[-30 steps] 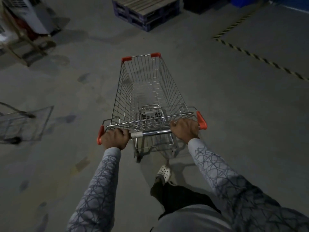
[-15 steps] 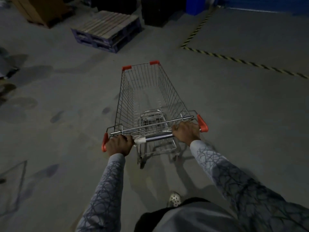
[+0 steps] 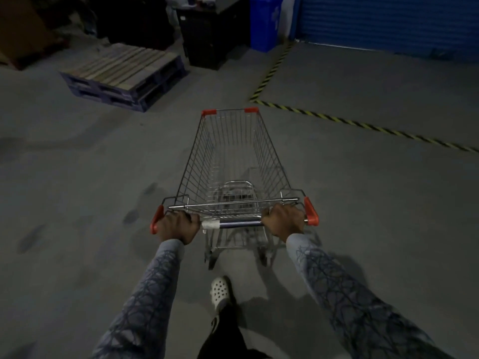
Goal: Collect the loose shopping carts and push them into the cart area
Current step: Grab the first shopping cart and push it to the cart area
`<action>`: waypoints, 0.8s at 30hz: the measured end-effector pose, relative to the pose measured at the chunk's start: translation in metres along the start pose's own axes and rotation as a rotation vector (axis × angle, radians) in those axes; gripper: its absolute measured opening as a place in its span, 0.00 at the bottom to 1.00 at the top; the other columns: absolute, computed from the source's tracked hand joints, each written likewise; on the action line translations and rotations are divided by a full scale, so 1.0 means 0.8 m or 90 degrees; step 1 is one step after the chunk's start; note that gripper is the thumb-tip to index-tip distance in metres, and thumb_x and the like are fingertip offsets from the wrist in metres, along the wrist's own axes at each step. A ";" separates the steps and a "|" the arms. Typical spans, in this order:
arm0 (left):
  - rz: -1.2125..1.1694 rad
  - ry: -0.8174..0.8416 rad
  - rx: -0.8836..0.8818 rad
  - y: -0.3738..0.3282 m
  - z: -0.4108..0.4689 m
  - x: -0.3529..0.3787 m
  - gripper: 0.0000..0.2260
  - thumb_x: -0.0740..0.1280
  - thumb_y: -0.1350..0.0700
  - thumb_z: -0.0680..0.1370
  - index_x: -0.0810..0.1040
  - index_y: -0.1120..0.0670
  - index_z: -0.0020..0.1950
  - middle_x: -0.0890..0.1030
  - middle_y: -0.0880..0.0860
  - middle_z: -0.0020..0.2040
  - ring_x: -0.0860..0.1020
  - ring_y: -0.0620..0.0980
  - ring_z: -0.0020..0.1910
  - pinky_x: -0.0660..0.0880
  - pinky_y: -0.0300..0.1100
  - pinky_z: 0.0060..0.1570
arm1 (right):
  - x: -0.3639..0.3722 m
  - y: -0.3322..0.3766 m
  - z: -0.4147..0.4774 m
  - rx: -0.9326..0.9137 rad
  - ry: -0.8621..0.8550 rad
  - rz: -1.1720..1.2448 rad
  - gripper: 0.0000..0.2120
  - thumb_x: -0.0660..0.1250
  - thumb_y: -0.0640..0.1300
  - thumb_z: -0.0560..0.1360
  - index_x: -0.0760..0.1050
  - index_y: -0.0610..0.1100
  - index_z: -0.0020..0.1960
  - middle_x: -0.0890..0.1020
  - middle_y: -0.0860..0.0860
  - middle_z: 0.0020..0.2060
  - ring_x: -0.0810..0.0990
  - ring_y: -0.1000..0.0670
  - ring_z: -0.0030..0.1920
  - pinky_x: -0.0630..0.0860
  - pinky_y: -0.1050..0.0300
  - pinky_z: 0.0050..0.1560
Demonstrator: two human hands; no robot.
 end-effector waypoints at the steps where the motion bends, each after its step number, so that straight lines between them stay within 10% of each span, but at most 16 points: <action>1: 0.008 -0.009 0.019 -0.011 0.025 -0.008 0.34 0.38 0.45 0.72 0.84 0.56 0.43 0.84 0.57 0.41 0.83 0.59 0.43 0.68 0.50 0.60 | -0.001 0.000 0.024 0.009 -0.007 -0.003 0.22 0.54 0.57 0.79 0.82 0.45 0.46 0.85 0.47 0.47 0.83 0.44 0.50 0.73 0.52 0.51; 5: 0.052 -0.086 0.171 -0.068 0.127 -0.042 0.21 0.50 0.53 0.73 0.81 0.55 0.34 0.80 0.60 0.30 0.80 0.61 0.29 0.74 0.61 0.54 | -0.012 0.001 0.125 0.066 -0.065 -0.031 0.28 0.47 0.57 0.76 0.83 0.45 0.45 0.86 0.47 0.46 0.83 0.44 0.49 0.69 0.50 0.57; 9: 0.064 0.038 0.131 -0.097 0.259 -0.046 0.32 0.40 0.43 0.75 0.82 0.52 0.54 0.85 0.54 0.49 0.83 0.55 0.51 0.59 0.55 0.69 | -0.019 -0.003 0.213 0.148 -0.134 -0.010 0.33 0.41 0.58 0.74 0.84 0.48 0.47 0.85 0.47 0.50 0.78 0.42 0.58 0.56 0.40 0.70; 18: 0.083 0.118 0.217 -0.208 0.456 -0.092 0.33 0.45 0.35 0.78 0.79 0.49 0.67 0.80 0.52 0.65 0.76 0.53 0.67 0.51 0.54 0.76 | -0.009 -0.046 0.406 0.106 -0.219 0.115 0.27 0.55 0.70 0.77 0.81 0.50 0.44 0.81 0.45 0.53 0.76 0.36 0.58 0.68 0.37 0.62; 24: 0.084 0.120 0.260 -0.320 0.598 -0.117 0.34 0.44 0.33 0.78 0.78 0.48 0.69 0.78 0.52 0.69 0.74 0.53 0.70 0.51 0.55 0.76 | 0.000 -0.109 0.585 0.105 -0.109 0.184 0.38 0.48 0.83 0.68 0.82 0.57 0.49 0.77 0.50 0.61 0.64 0.40 0.72 0.49 0.40 0.72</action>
Point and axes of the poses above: each hand's wrist, its own z-axis towards the middle knuckle, its own x-axis out of the palm, y = z × x, the point moved 9 cm from there along z, towards the middle knuckle
